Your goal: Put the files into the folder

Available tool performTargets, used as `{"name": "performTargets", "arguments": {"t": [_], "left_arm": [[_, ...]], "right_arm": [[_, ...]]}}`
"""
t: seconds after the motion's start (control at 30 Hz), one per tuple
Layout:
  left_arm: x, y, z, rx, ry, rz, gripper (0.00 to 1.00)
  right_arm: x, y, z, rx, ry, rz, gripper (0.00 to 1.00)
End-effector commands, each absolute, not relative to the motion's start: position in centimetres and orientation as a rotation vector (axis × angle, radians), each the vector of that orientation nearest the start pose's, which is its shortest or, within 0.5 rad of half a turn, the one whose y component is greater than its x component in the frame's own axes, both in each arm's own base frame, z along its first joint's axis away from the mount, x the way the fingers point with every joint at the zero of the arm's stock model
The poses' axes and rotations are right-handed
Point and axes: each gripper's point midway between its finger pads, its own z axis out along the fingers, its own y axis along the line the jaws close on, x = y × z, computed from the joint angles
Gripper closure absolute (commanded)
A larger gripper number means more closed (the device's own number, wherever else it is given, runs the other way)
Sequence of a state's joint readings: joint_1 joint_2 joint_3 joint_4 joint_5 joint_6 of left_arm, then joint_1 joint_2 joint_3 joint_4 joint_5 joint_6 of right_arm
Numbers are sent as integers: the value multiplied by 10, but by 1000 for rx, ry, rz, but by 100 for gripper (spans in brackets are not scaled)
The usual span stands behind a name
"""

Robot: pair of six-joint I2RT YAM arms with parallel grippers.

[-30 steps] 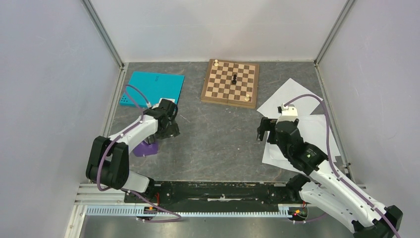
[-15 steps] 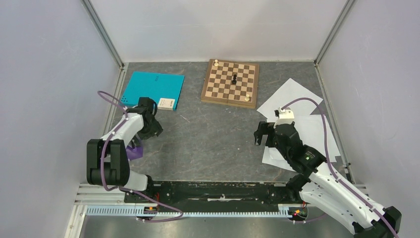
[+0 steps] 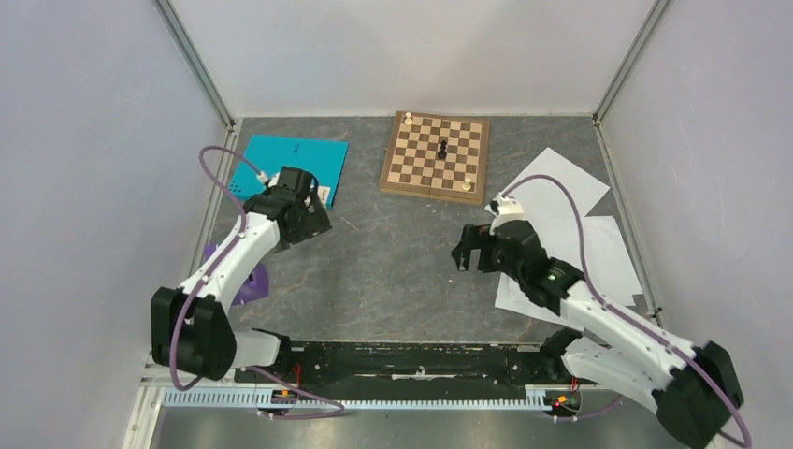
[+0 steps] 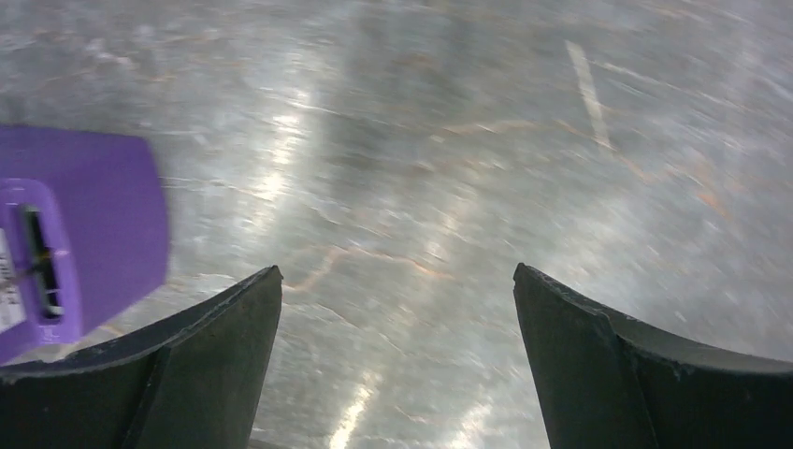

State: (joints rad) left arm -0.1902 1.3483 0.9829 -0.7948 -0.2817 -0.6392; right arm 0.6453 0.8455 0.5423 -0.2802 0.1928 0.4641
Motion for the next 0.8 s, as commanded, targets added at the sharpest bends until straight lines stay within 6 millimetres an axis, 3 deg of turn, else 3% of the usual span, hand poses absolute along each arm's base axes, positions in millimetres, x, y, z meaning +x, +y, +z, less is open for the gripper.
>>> {"name": "performTargets", "arguments": {"t": [0.0,0.23,0.3,0.43,0.5,0.63,0.77], "left_arm": [[280,-71,141,-486,2503,-64,1],[265,-90,175,-349,2446,-243,1],[261,-96,183,-310,2436,-295,1],[251,-104,201,-253,2403,-378,1],[247,-103,210,-228,2384,-382,1],[238,-103,223,-193,2356,-407,1],[231,-107,228,-157,2347,-449,1]], "right_arm": [[263,240,165,-157,2068,803,2],[316,333,174,-173,2041,1081,1],[332,364,179,-151,2020,1185,5],[361,419,175,-81,2004,1369,8],[376,443,163,-42,2013,1427,9],[405,482,158,21,1979,1516,9],[431,505,143,106,1969,1546,10]]}}
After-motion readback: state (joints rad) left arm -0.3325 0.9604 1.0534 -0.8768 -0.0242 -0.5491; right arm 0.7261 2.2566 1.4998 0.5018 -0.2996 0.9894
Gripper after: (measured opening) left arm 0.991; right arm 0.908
